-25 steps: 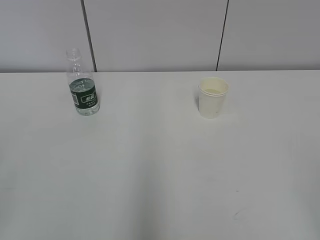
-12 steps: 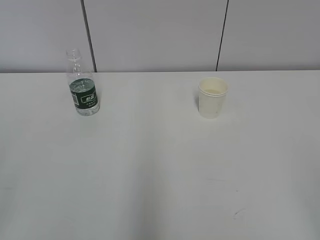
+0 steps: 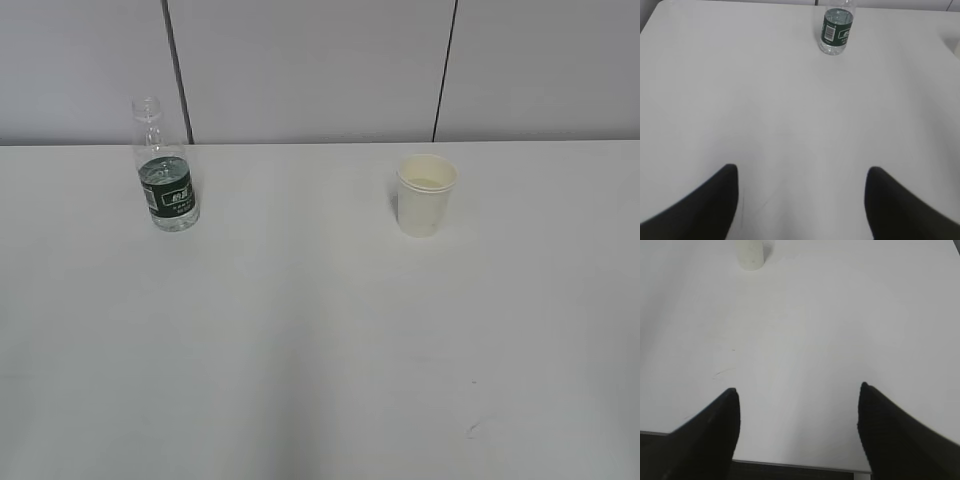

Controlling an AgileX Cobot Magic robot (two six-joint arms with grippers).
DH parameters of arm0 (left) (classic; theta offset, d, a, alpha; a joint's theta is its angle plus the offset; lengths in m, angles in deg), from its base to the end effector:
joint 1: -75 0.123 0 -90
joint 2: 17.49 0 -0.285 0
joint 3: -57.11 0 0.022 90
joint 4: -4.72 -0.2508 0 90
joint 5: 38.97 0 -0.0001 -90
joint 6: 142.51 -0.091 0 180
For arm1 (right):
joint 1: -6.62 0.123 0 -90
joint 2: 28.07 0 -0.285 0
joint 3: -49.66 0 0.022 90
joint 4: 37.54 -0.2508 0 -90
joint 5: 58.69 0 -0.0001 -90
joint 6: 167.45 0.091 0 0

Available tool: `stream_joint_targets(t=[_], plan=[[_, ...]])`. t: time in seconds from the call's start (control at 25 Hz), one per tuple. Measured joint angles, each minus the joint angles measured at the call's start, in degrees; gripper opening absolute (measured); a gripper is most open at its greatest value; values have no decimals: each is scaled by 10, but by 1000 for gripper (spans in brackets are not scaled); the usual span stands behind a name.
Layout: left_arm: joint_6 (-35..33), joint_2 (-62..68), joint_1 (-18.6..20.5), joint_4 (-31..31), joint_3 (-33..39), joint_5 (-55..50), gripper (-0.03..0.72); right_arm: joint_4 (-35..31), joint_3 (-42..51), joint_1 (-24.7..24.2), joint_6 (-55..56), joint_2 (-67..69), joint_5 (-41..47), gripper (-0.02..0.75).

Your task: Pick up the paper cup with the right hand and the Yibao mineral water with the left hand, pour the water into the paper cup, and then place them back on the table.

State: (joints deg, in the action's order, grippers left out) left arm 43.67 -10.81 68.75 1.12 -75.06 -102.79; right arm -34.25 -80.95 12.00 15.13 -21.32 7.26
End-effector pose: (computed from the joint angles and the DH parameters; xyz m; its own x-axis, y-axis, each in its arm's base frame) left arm -0.0110 0.0064 0.2765 -0.4743 -0.0284 -0.8799 0.0215 0.9988 -0.0439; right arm -0.0096 -0.0057 0.2662 -0.5293 -0.0282 -0.8479 -0.0380 0.9992 -0.0095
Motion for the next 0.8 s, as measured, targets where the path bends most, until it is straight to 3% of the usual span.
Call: stream_joint_targets(t=[0.8], plan=[[-1,0,1,1,0,0,480,-1,0,0,0,0,-1,572]])
